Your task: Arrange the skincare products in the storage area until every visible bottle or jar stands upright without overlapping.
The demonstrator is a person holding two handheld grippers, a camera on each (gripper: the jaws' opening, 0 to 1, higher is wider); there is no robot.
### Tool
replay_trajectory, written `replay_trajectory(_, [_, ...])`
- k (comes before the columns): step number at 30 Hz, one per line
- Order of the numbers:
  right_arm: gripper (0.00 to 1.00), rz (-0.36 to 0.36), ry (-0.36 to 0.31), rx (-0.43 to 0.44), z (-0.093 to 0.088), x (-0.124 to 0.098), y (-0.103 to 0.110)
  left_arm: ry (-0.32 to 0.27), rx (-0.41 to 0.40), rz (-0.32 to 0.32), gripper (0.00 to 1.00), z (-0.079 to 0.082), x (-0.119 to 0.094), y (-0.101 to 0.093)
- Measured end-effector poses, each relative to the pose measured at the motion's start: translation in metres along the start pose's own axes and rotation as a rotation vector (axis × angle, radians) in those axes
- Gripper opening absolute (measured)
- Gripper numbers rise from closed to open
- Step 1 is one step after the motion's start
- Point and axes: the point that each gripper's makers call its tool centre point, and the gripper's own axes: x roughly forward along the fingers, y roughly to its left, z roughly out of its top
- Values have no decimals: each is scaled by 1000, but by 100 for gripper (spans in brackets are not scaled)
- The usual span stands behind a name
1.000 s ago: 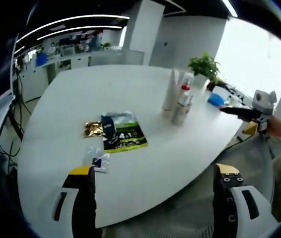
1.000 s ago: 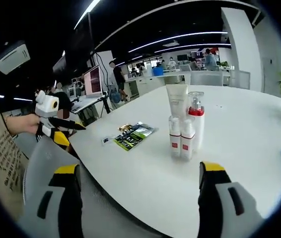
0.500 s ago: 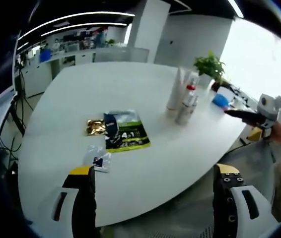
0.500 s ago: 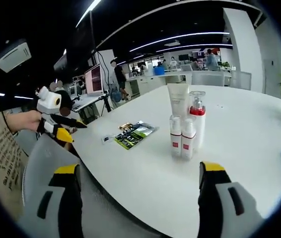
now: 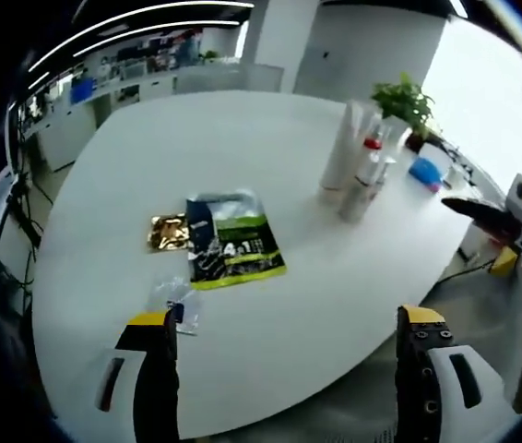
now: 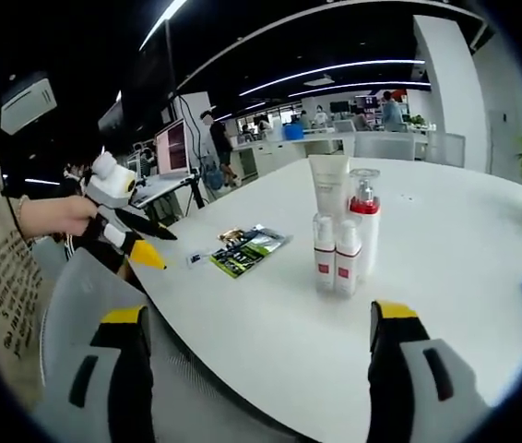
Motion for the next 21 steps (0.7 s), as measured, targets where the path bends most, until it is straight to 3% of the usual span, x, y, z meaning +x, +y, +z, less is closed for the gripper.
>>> replay_trajectory(7, [99,9,17,-2,-3,2,1,68,25,44,97,6,27,8])
replay_trajectory(21, [98,-10,31,3,-5,2,-4,131,21,148,97,20,69,31])
